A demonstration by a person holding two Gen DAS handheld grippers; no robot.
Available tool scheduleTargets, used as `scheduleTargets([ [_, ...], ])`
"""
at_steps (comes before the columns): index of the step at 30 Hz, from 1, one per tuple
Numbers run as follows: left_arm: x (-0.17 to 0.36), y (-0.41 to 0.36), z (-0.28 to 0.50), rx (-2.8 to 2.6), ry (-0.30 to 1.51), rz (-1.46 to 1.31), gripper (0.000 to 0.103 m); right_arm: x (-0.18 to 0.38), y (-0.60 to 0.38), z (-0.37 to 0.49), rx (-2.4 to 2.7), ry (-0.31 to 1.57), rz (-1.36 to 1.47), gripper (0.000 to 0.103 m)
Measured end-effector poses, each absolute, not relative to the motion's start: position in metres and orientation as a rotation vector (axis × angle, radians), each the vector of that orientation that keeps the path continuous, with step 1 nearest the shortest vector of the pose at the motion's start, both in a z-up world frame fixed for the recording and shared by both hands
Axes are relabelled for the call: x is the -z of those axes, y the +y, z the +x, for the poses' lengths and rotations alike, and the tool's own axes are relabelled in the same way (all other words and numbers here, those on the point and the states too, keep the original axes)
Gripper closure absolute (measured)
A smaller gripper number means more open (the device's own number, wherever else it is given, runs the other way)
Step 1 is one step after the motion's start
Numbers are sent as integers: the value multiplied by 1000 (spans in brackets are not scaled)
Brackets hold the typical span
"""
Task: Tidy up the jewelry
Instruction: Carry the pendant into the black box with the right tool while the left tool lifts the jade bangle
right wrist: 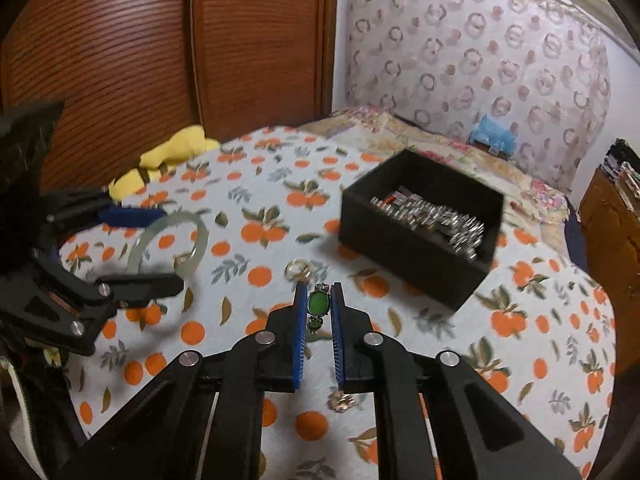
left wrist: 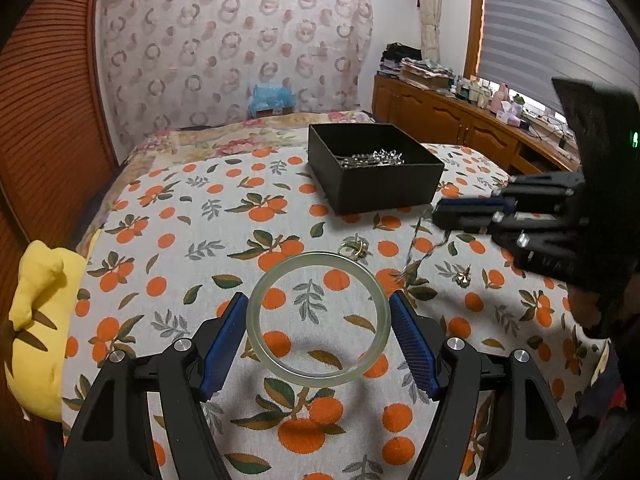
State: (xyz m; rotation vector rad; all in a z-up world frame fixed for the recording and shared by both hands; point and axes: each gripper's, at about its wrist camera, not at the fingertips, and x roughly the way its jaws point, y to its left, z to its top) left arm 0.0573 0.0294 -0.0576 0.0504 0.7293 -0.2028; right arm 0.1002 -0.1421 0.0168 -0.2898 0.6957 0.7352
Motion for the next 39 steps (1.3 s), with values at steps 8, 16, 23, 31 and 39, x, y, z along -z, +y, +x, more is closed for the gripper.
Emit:
scheduleTargets([
  [8, 50, 23, 68, 210, 709, 56, 34, -56, -160, 114, -695, 609, -263, 90],
  [16, 39, 17, 86, 226, 682, 67, 34, -74, -165, 143, -666, 572, -250, 90],
  [23, 34, 9, 109, 239, 682, 79, 34, -76, -172, 174, -657, 566, -206, 90],
  [31, 26, -1, 140, 261, 678, 92, 34, -64, -179, 208, -672, 583, -152, 90],
  [39, 20, -8, 178, 275, 683, 119, 34, -38, -183, 226, -684, 646, -110, 87],
])
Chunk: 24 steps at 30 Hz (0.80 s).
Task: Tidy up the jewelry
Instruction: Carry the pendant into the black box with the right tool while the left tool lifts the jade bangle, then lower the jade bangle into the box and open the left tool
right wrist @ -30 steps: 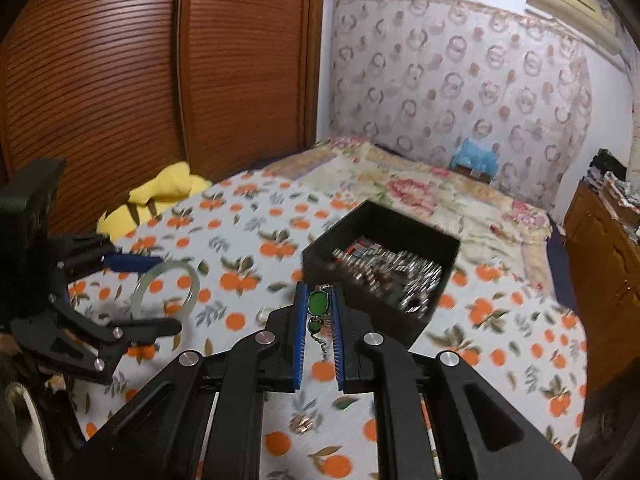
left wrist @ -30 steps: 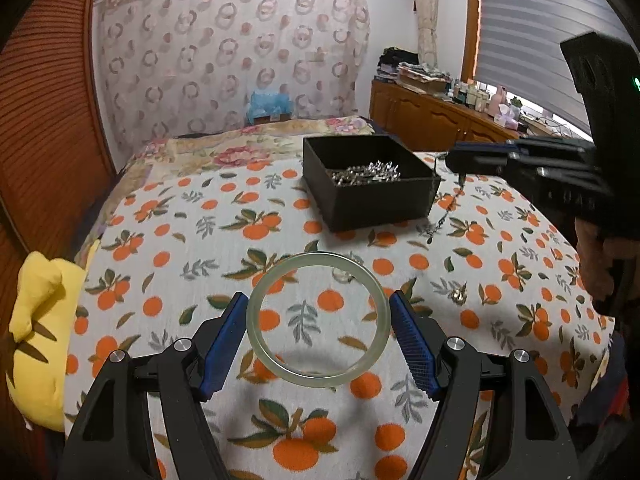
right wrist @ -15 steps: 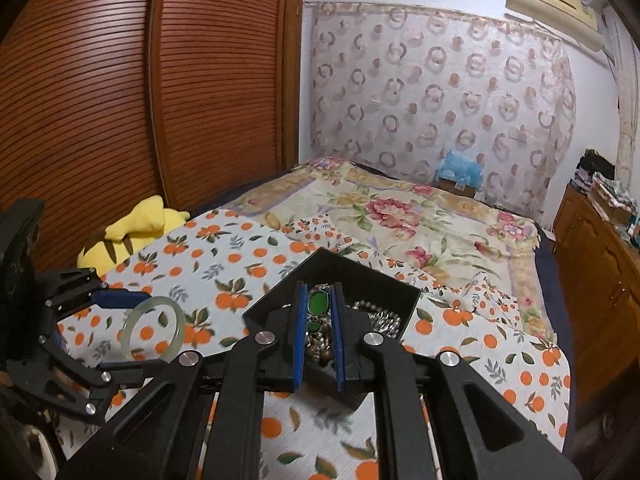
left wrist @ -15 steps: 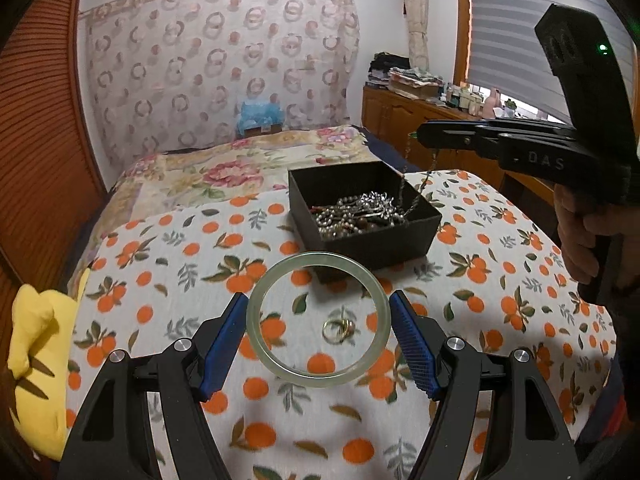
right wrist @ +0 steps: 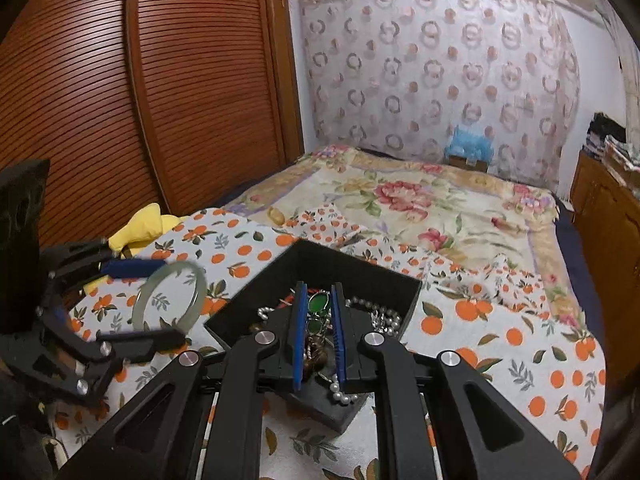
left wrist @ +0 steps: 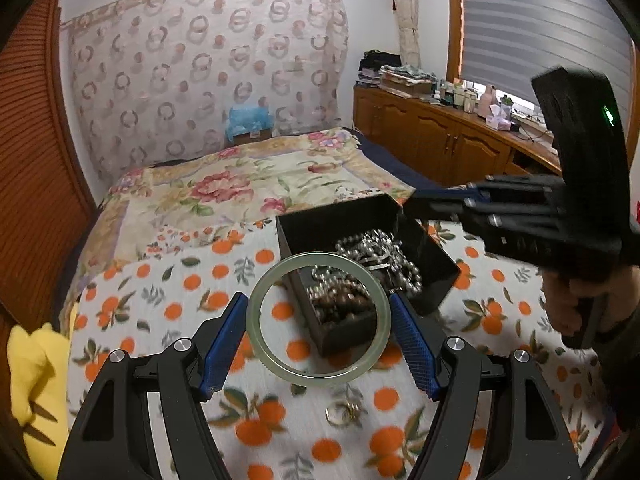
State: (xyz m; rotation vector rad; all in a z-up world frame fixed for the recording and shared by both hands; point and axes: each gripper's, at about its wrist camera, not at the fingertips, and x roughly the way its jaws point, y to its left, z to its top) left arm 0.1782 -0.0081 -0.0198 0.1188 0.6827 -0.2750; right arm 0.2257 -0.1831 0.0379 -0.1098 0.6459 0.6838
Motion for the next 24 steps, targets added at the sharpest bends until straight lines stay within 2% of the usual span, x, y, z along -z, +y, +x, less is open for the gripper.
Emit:
scheduleTargets([
  [2, 19, -12, 188, 285, 680, 129, 34, -34, -185, 229, -682, 659, -102, 77],
  [3, 19, -14, 191, 289, 679, 139, 34, -33, -187, 230, -681, 663, -97, 76],
  [24, 41, -59, 259, 312, 730, 249, 34, -51, -218, 232, -563, 630, -96, 76],
])
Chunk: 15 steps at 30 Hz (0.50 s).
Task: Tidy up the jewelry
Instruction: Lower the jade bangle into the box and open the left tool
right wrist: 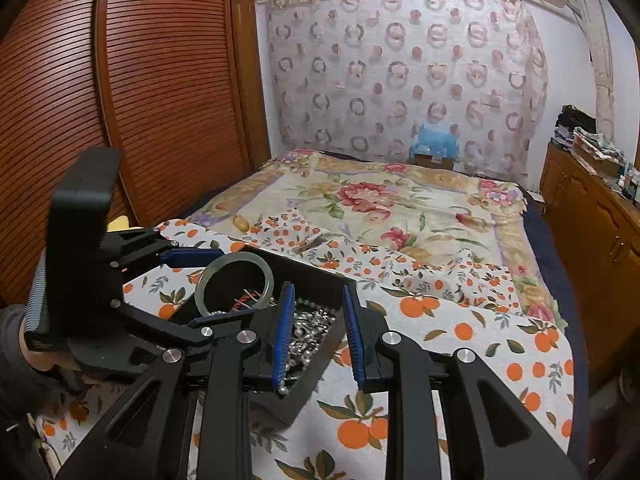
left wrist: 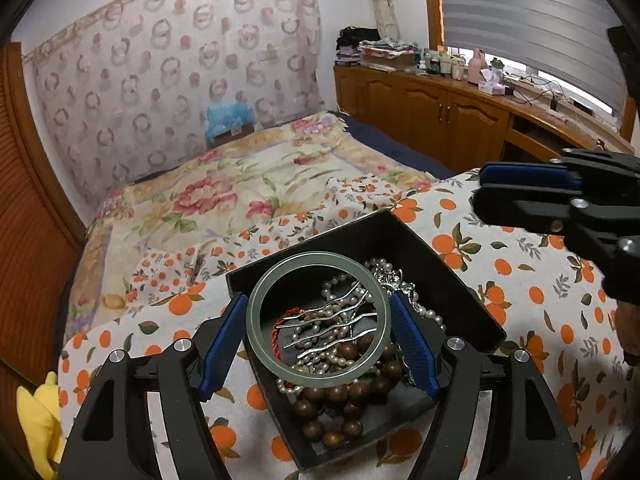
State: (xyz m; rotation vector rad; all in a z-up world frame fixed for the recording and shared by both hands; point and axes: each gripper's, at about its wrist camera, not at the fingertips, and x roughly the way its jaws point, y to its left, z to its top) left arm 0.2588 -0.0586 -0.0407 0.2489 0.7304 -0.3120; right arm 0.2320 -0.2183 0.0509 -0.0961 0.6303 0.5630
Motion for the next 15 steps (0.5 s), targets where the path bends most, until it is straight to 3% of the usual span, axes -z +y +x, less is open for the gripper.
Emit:
scheduleTargets([
  [15, 30, -47, 242, 319, 708, 182, 27, -38, -227, 197, -576, 658, -90, 76],
])
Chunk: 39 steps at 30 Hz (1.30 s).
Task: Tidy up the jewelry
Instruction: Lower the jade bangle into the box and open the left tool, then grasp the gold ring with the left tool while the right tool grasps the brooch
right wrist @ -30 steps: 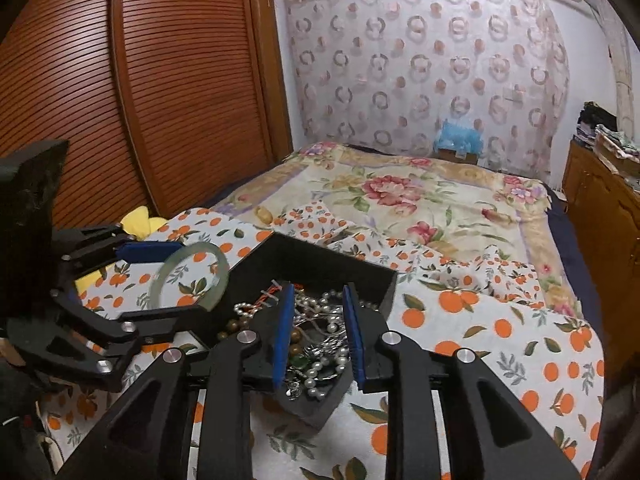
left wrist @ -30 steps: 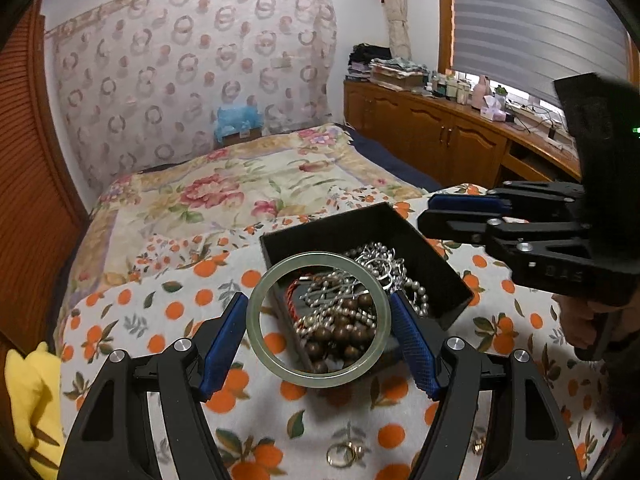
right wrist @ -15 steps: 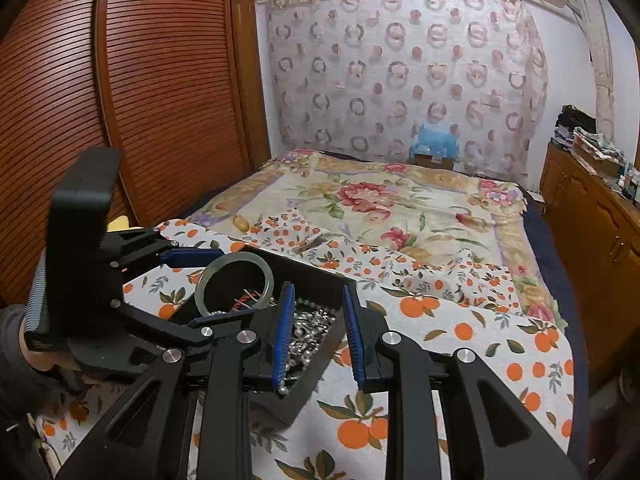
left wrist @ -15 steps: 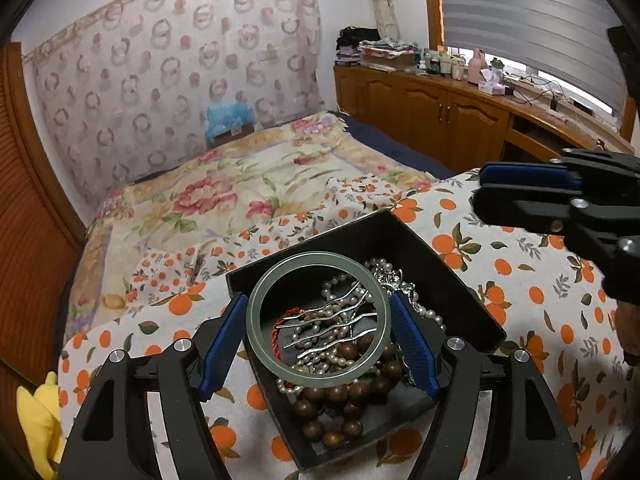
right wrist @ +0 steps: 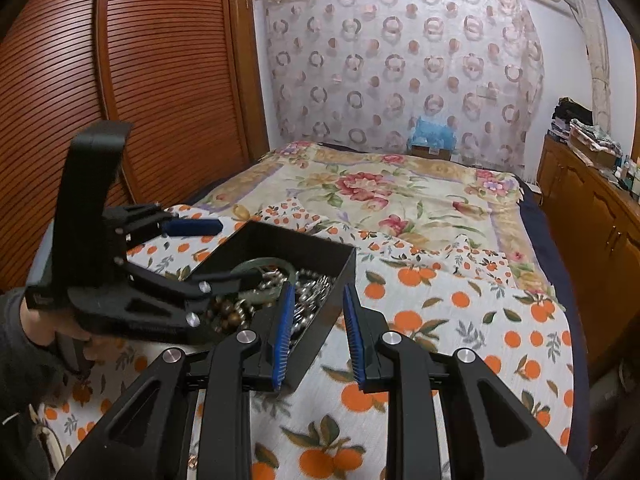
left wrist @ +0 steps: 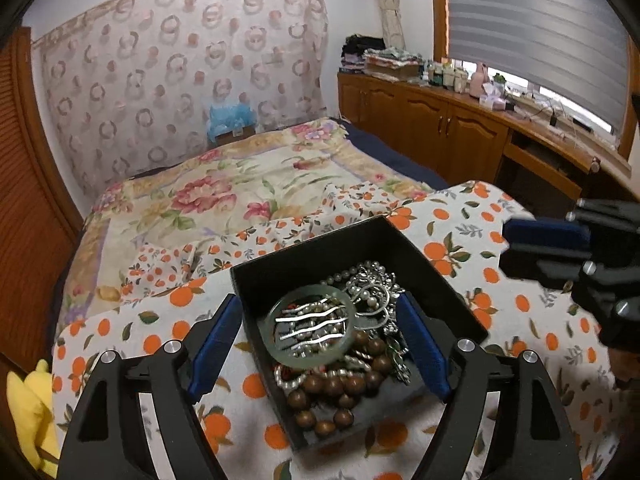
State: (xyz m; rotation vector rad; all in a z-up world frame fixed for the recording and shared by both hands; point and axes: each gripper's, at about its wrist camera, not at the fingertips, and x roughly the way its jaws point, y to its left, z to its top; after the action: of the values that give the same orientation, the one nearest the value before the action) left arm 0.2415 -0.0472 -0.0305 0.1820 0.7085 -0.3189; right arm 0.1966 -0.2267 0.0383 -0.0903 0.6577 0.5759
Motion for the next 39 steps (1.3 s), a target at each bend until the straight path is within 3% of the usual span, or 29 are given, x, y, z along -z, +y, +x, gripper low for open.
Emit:
scheduleTargets([
  [5, 27, -31, 212, 323, 702, 143, 27, -28, -222, 172, -609, 683, -97, 67],
  [20, 79, 4, 147, 321, 835, 112, 27, 30, -189, 109, -724, 844, -193, 67],
  [35, 94, 0, 140, 337, 882, 106, 27, 38, -166, 92, -748, 850, -342, 67],
  [39, 93, -3, 141, 345, 881, 107, 29, 38, -168, 93, -750, 849, -345, 82],
])
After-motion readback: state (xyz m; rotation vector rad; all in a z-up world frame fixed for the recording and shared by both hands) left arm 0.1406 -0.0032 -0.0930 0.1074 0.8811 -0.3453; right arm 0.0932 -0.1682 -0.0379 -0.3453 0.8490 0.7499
